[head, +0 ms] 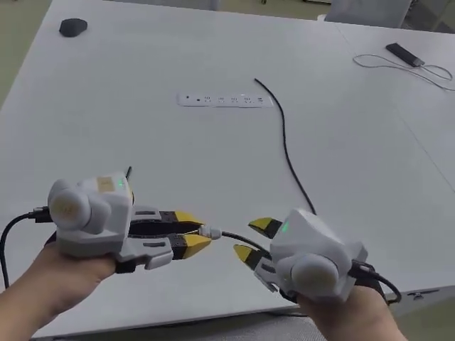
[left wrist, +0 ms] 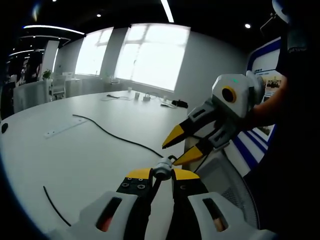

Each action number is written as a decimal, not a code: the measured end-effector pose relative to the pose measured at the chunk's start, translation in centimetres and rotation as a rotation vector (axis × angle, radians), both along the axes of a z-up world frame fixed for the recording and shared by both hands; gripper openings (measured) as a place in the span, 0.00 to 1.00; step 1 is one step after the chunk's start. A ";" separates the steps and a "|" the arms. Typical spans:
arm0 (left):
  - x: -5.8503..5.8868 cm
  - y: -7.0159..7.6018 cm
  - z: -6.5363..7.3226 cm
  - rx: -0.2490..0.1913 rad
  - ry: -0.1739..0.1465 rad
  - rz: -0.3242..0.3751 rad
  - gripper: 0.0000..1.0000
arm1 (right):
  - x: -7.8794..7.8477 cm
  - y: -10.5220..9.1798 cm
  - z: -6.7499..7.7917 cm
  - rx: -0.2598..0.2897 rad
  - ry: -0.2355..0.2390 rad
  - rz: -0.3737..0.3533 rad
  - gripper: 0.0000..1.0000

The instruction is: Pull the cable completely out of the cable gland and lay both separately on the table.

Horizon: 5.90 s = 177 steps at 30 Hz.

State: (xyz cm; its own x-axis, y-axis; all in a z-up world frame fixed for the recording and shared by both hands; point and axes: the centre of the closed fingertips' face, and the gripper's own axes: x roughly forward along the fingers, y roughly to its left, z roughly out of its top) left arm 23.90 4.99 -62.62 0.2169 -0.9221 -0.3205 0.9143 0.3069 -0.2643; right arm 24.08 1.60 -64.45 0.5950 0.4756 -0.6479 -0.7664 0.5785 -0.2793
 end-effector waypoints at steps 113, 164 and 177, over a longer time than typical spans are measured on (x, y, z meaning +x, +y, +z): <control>2.6 -2.1 -0.6 0.053 0.026 0.158 0.15 | 3.1 -4.4 -0.7 0.128 0.083 0.038 0.24; 1.3 -0.3 -0.5 0.033 -0.045 0.034 0.15 | 1.8 1.2 -1.0 -0.030 -0.033 0.135 0.00; 1.6 0.3 -0.3 0.018 -0.042 0.057 0.15 | 3.1 -1.6 -2.5 0.144 0.056 -0.073 0.00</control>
